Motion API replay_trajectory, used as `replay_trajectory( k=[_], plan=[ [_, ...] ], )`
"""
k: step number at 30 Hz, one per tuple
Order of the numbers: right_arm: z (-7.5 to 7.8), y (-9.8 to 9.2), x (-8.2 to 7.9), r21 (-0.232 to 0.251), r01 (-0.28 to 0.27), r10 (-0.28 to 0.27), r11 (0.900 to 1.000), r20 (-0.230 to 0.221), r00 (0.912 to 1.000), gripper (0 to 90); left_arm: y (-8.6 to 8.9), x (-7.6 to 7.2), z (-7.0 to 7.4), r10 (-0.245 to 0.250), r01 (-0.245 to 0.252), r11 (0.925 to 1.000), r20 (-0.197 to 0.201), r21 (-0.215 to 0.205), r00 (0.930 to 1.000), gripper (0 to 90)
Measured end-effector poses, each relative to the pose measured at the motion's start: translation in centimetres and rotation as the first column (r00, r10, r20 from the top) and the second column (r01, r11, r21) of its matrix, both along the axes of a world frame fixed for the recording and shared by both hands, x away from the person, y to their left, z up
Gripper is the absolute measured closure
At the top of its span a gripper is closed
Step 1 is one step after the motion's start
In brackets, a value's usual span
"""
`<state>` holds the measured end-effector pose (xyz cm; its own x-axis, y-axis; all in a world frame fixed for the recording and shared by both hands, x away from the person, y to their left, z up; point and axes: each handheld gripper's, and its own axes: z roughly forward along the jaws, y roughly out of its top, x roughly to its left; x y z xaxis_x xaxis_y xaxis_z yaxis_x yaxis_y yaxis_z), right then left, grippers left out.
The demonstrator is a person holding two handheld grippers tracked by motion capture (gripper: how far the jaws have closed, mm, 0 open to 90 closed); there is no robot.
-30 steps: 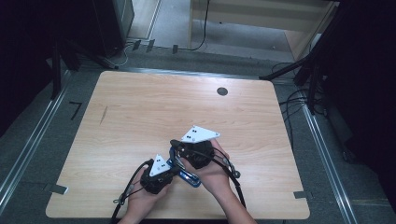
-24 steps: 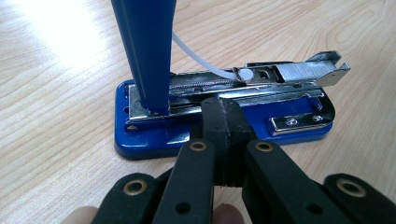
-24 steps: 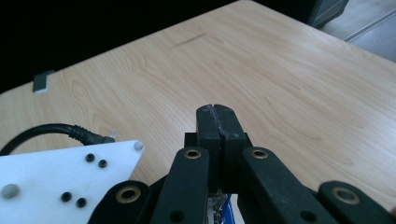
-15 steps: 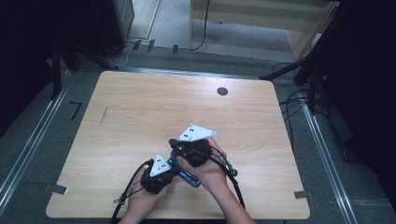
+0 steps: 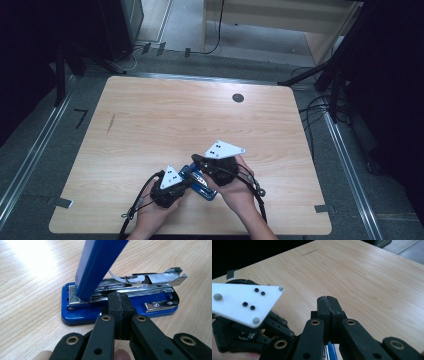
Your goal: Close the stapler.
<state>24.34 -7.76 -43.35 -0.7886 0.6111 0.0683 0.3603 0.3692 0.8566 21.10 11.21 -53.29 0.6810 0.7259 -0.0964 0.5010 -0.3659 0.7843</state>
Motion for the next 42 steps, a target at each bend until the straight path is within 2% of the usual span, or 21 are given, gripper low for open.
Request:
replay_trajectory(
  k=[5, 13, 20, 24, 30, 34, 37, 42],
  plan=[
    [-0.8, -1.1, -0.5, 0.026, 0.018, -0.018, 1.0, -0.011, 0.9998, 90.0, 0.0, 0.0, 0.0, -0.001, 0.001, 1.0, 0.003, -0.001, 1.0, 90.0],
    [-3.2, -2.3, -1.8, 0.027, 0.038, -0.037, 0.999, -0.039, 0.9986, 90.0, 0.0, 0.0, 0.0, -0.004, 0.004, 1.0, 0.003, 0.0, 1.0, 90.0],
    [-4.4, -3.4, -2.2, 0.037, 0.064, -0.062, 0.997, -0.057, 0.9965, 90.0, 0.0, -0.1, 0.0, -0.014, 0.014, 0.9999, -0.005, -0.004, 0.9999, 90.0],
    [-4.8, -3.7, -2.5, 0.044, 0.069, -0.067, 0.997, -0.058, 0.9961, 90.0, 0.0, -0.2, 0.0, -0.023, 0.023, 0.9997, -0.006, -0.003, 0.9997, 90.0],
    [-5.9, -3.9, -3.0, 0.023, 0.075, -0.073, 0.997, -0.072, 0.9947, 90.0, 0.0, -0.3, 0.0, -0.022, 0.022, 0.9997, -0.008, -0.007, 0.9997, 90.0],
    [-6.2, -4.1, -3.3, 0.01, 0.078, -0.077, 0.997, -0.068, 0.9947, 90.0, 0.0, -0.5, 0.0, -0.029, 0.029, 0.9995, -0.016, 0.011, 0.9995, 90.0],
    [-6.4, -4.5, -3.5, 0.026, 0.084, -0.082, 0.996, -0.072, 0.994, 90.0, -0.1, -0.6, -0.1, -0.029, 0.029, 0.9994, -0.014, 0.018, 0.9995, 90.0],
    [-6.6, -4.5, -3.5, 0.043, 0.084, -0.08, 0.996, -0.077, 0.9938, 90.0, 0.1, -0.4, -0.1, -0.031, 0.031, 0.9995, -0.026, 0.004, 0.9992, 90.0]
  ],
)
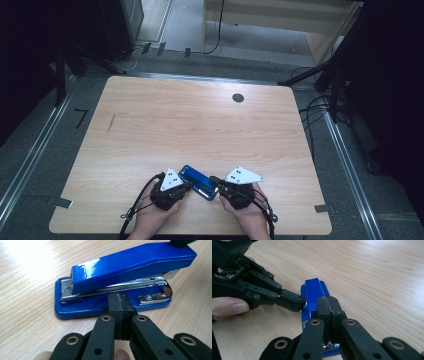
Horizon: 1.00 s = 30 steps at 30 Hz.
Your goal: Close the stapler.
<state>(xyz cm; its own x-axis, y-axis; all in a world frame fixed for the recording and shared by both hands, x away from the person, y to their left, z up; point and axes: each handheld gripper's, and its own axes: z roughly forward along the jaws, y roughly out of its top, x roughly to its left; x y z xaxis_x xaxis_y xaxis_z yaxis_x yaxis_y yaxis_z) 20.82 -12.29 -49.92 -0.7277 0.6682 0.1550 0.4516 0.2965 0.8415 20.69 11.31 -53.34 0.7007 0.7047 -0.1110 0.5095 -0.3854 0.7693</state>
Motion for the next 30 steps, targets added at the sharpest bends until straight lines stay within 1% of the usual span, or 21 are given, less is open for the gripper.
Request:
replay_trajectory(
  k=[3, 5, 8, 12, 13, 16, 17, 18, 19, 24, 25, 27, 28, 29, 30],
  plan=[
    [-0.3, 0.2, -0.4, 0.01, -0.006, 0.006, 1.0, 0.0, 1.0, 90.0, 0.0, 0.0, 0.0, 0.001, -0.002, 1.0, -0.004, -0.006, 1.0, 90.0],
    [-0.6, 0.4, -0.6, -0.011, -0.003, 0.003, 1.0, 0.002, 1.0, 90.0, 0.0, 0.1, 0.0, 0.002, -0.002, 1.0, -0.005, -0.007, 1.0, 90.0],
    [-0.9, 0.1, -0.5, 0.022, 0.004, -0.004, 1.0, -0.01, 0.9999, 90.0, 0.1, 0.1, 0.0, 0.002, -0.002, 0.9999, -0.006, -0.011, 1.0, 90.0],
    [-1.0, 0.2, -0.6, 0.021, 0.004, -0.004, 1.0, -0.006, 1.0, 90.0, 0.1, 0.1, 0.0, 0.002, -0.002, 0.9999, -0.003, -0.014, 1.0, 90.0],
    [-1.0, 0.2, -0.6, 0.026, 0.003, -0.003, 1.0, -0.009, 1.0, 90.0, 0.1, 0.1, 0.0, 0.008, -0.008, 0.9997, -0.001, -0.021, 1.0, 90.0],
    [-1.1, 0.1, -0.6, 0.035, 0.003, -0.002, 0.999, -0.008, 1.0, 90.0, 0.2, 0.2, 0.0, 0.012, -0.012, 0.9997, -0.004, -0.02, 0.9999, 90.0],
    [-1.2, 0.1, -0.6, 0.035, 0.002, -0.001, 0.999, -0.007, 1.0, 90.0, 0.2, 0.2, 0.0, 0.011, -0.012, 0.9997, -0.003, -0.022, 0.9999, 90.0],
    [-1.2, 0.2, -0.6, 0.018, 0.003, -0.003, 1.0, -0.01, 1.0, 90.0, 0.2, 0.2, 0.0, 0.014, -0.014, 0.9997, -0.003, -0.02, 0.9999, 90.0],
    [-1.3, 0.2, -0.7, 0.016, 0.002, -0.002, 1.0, 0.005, 1.0, 90.0, 0.2, 0.2, 0.0, 0.012, -0.012, 0.9997, -0.005, -0.021, 0.9999, 90.0],
    [-1.5, -0.3, -0.7, 0.041, 0.012, -0.012, 0.999, -0.001, 0.9999, 90.0, 0.2, 0.2, 0.0, 0.011, -0.011, 0.9997, -0.005, -0.021, 0.9999, 90.0],
    [-1.5, -0.3, -0.7, 0.037, 0.014, -0.014, 0.999, -0.003, 0.9999, 90.0, 0.2, 0.2, 0.0, 0.012, -0.012, 0.9997, -0.002, -0.02, 0.9999, 90.0],
    [-1.4, -0.1, -0.9, 0.026, 0.027, -0.028, 0.999, 0.009, 0.9996, 90.0, 0.1, 0.2, 0.0, 0.011, -0.011, 0.9997, 0.002, -0.02, 0.9999, 90.0],
    [-1.4, -0.1, -1.0, 0.032, 0.023, -0.023, 0.999, 0.011, 0.9997, 90.0, 0.1, 0.2, 0.0, 0.011, -0.011, 0.9997, 0.001, -0.02, 0.9999, 90.0],
    [-1.3, 0.0, -1.1, 0.05, 0.016, -0.016, 0.999, 0.01, 0.9998, 90.0, 0.2, 0.2, 0.0, 0.012, -0.012, 0.9997, -0.001, -0.019, 0.9999, 90.0],
    [-1.1, 0.1, -1.2, 0.056, 0.014, -0.015, 0.998, 0.022, 0.9997, 90.0, 0.2, 0.2, 0.0, 0.013, -0.013, 0.9997, -0.002, -0.02, 0.9999, 90.0]
  ],
)
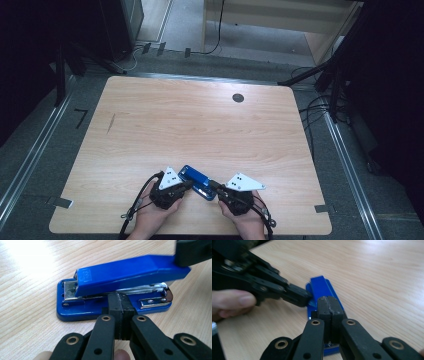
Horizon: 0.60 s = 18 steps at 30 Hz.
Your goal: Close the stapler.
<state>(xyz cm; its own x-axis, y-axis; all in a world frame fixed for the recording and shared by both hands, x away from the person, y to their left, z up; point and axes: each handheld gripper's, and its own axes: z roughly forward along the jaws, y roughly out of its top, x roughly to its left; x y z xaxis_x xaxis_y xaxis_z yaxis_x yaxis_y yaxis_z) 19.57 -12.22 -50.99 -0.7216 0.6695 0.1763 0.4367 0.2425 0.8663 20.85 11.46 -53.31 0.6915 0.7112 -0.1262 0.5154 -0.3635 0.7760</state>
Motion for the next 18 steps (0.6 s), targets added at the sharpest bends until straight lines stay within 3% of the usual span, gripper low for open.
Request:
replay_trajectory(
  k=[3, 13, 18],
  plan=[
    [0.3, 0.4, -0.1, -0.028, 0.005, -0.005, 1.0, 0.015, 0.9999, 90.0, 0.0, 0.0, 0.0, -0.001, 0.001, 1.0, 0.001, 0.001, 1.0, 90.0],
    [0.5, 0.5, -0.9, -0.007, 0.025, -0.025, 1.0, 0.017, 0.9995, 90.0, 0.5, -0.3, 0.1, 0.017, -0.017, 0.9995, 0.018, -0.028, 0.9997, 90.0],
    [0.3, 0.4, -1.1, 0.0, 0.034, -0.034, 0.999, 0.006, 0.9994, 90.0, 1.3, -0.8, 0.2, 0.023, -0.023, 0.9986, 0.008, -0.049, 0.9997, 87.4]
  ],
)
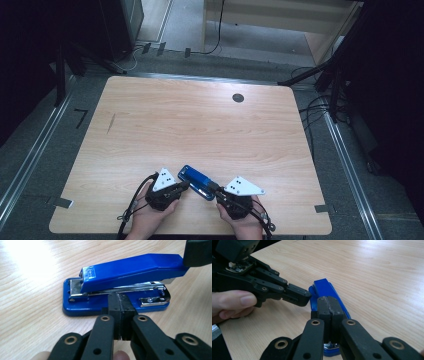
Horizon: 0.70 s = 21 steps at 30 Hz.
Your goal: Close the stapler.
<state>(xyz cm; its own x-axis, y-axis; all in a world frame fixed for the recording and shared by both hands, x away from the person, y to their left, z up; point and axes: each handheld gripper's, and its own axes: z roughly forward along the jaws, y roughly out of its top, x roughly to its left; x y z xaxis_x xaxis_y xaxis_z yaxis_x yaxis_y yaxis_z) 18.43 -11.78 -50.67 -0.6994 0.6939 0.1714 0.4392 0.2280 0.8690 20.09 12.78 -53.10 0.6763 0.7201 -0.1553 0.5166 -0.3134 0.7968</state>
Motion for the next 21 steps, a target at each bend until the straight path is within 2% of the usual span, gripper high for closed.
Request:
replay_trajectory(
  k=[5, 9, 11, 13, 15, 19, 21],
  plan=[
    [-0.5, 0.2, -0.7, 0.001, -0.002, 0.002, 1.0, -0.012, 0.9999, 90.0, 1.5, -0.8, 0.2, 0.016, -0.016, 0.9998, 0.036, -0.015, 0.9992, 77.8],
    [-1.0, 0.5, -1.0, -0.018, 0.006, -0.007, 1.0, -0.016, 0.9999, 90.0, 3.3, -1.1, 0.6, 0.079, -0.077, 0.9959, 0.041, -0.047, 0.996, 64.7],
    [-1.1, 0.5, -1.2, -0.012, 0.01, -0.011, 1.0, -0.018, 0.9998, 90.0, 4.4, -1.1, 0.9, 0.118, -0.116, 0.9923, 0.046, -0.043, 0.992, 59.8],
    [-1.3, 0.6, -1.5, -0.012, 0.01, -0.011, 1.0, -0.019, 0.9998, 90.0, 5.8, -0.9, 1.3, 0.168, -0.165, 0.9845, 0.044, -0.059, 0.9849, 54.7],
    [-1.6, 0.7, -1.7, -0.018, 0.016, -0.016, 1.0, -0.021, 0.9997, 90.0, 7.4, -0.9, 1.8, 0.226, -0.222, 0.9718, 0.047, -0.079, 0.9729, 49.4],
    [-1.8, 0.6, -1.7, -0.014, 0.033, -0.033, 0.999, -0.032, 0.9989, 90.0, 9.7, -1.3, 2.3, 0.29, -0.283, 0.9544, 0.073, -0.095, 0.9542, 38.4],
    [-1.9, 0.7, -1.8, -0.013, 0.039, -0.039, 0.999, -0.03, 0.9988, 90.0, 11.0, -1.7, 2.2, 0.322, -0.313, 0.9447, 0.1, -0.098, 0.9414, 34.8]
  ],
)
